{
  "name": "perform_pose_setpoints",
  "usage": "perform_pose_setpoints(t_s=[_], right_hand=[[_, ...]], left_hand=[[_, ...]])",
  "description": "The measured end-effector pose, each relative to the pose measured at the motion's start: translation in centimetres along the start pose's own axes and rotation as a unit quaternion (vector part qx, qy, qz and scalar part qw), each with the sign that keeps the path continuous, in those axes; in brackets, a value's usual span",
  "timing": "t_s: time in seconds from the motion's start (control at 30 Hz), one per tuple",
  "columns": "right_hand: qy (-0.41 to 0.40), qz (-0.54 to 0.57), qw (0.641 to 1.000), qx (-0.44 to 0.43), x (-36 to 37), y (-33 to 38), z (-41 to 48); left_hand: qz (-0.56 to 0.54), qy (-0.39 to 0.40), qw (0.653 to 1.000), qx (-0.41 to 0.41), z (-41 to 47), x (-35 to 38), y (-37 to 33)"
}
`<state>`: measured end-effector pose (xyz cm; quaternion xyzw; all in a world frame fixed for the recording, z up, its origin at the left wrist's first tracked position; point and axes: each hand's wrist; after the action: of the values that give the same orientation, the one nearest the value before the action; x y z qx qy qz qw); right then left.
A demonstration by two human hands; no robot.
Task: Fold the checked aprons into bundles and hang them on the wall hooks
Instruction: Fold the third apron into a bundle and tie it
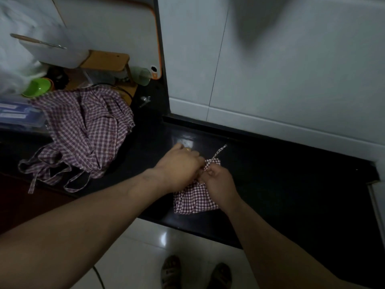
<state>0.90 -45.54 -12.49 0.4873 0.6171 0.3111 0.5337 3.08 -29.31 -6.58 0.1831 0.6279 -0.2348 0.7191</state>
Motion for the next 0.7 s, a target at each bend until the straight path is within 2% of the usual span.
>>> perform_pose_setpoints(t_s=[0.07, 0.13, 0.2, 0.27, 0.43, 0.6, 0.7], right_hand=[[-0.002, 0.015, 1.000, 0.014, 0.1, 0.1, 0.0], [-0.004, 0.035, 0.999, 0.030, -0.1, 0.3, 0.0], [0.002, 0.037, 0.999, 0.037, -0.3, 0.3, 0.1], [0.018, 0.028, 0.999, 0.038, -0.5, 0.3, 0.4], [0.050, 0.032, 0.998, 0.038, -1.0, 0.3, 0.8], [0.071, 0.004, 0.997, 0.016, -1.6, 0.4, 0.9], [0.069, -0.026, 0.997, -0.019, -1.7, 0.3, 0.8]], left_hand=[[0.002, 0.035, 0.999, -0.031, 0.3, -0.6, -0.7], [-0.065, 0.072, 0.985, -0.141, -0.1, 0.3, -1.2], [-0.196, 0.088, 0.939, -0.270, -1.0, 2.1, -1.3], [-0.280, 0.064, 0.901, -0.326, -1.6, 3.7, -1.2], [-0.304, 0.009, 0.907, -0.291, -1.8, 4.6, -0.4], [-0.344, 0.008, 0.916, -0.207, -2.1, 5.2, 1.1], [-0.326, 0.028, 0.934, -0.145, -2.1, 5.5, 1.7]])
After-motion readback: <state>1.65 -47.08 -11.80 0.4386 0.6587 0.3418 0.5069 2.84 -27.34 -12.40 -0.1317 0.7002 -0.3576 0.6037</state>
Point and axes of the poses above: each hand's wrist, its own z-axis towards the middle knuckle, its own x-axis out of the palm, y = z × x, and after that the axes turned 12 degrees about -y, right-handed
